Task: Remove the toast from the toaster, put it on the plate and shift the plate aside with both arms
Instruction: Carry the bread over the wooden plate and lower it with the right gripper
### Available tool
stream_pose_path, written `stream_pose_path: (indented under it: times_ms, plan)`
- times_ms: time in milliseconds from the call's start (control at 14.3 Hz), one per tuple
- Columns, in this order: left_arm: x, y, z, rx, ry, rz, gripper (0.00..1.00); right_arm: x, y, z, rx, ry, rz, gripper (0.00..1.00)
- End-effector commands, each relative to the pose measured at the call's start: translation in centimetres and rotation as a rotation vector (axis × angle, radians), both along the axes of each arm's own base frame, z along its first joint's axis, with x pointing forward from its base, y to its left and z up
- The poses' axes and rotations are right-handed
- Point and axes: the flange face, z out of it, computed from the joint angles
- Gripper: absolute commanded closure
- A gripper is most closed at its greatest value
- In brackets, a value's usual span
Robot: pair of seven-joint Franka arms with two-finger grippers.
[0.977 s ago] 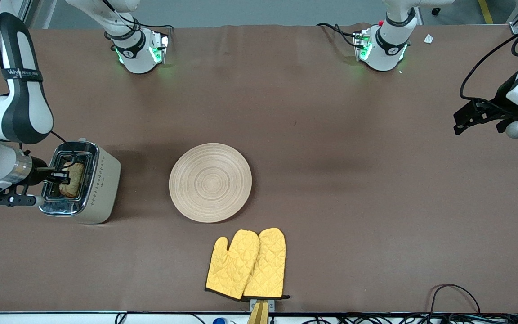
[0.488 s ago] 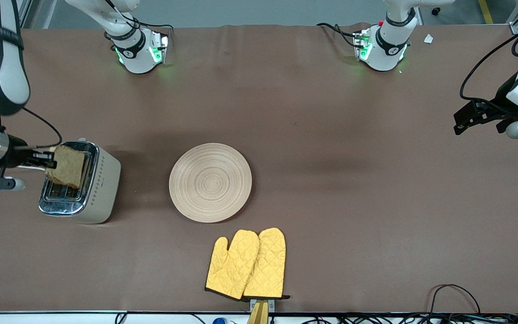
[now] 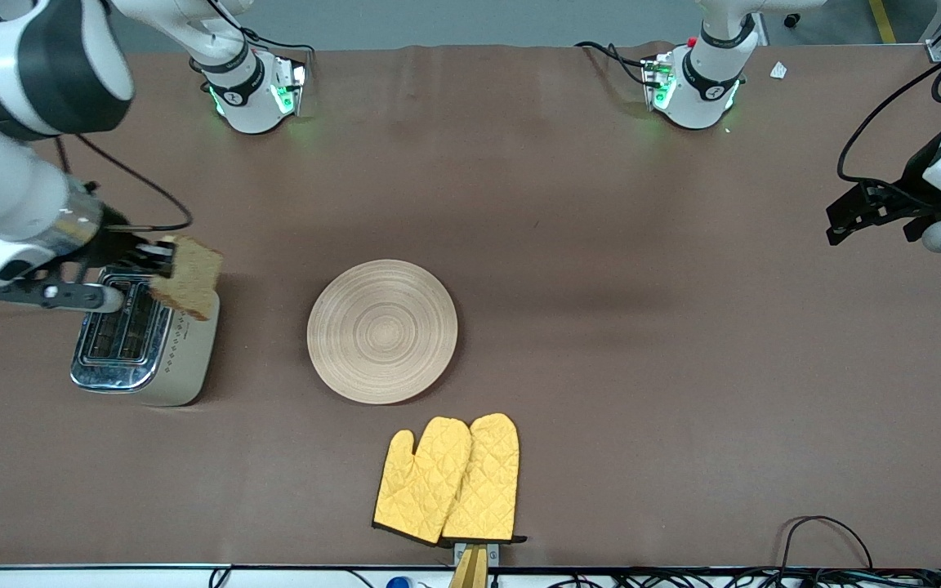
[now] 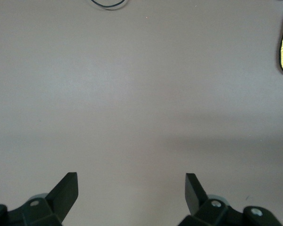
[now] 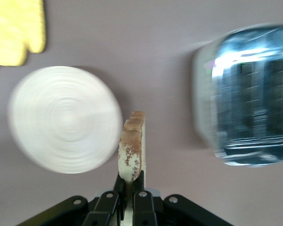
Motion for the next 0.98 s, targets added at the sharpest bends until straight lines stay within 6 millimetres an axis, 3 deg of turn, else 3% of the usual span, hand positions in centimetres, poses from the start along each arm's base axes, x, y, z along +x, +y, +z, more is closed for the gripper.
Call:
stream_pose_path:
  times_ms: [0,349,628,698,907]
  plan:
    - [0.2,0.1,0.4,0.003,0.009,-0.002,0.00,0.1,1.3,-5.0,0.175,0.016,-0.127,1.00]
    - [0.2,0.1,0.3,0.003,0.010,-0.003,0.00,-1.5,6.6,-12.8,0.333,-0.031,-0.243,1.00]
    - [0.1,0.2,0.1,0.005,0.022,-0.003,0.00,-2.4,12.2,-18.5,0.351,-0.089,-0.256,1.00]
    - [0.0,0.2,0.1,0.005,0.027,-0.004,0.00,-2.4,13.0,-19.8,0.347,-0.100,-0.260,1.00]
    - [0.0,0.3,0.1,0.005,0.027,-0.003,0.00,-2.1,12.9,-22.9,0.325,-0.100,-0.250,1.00]
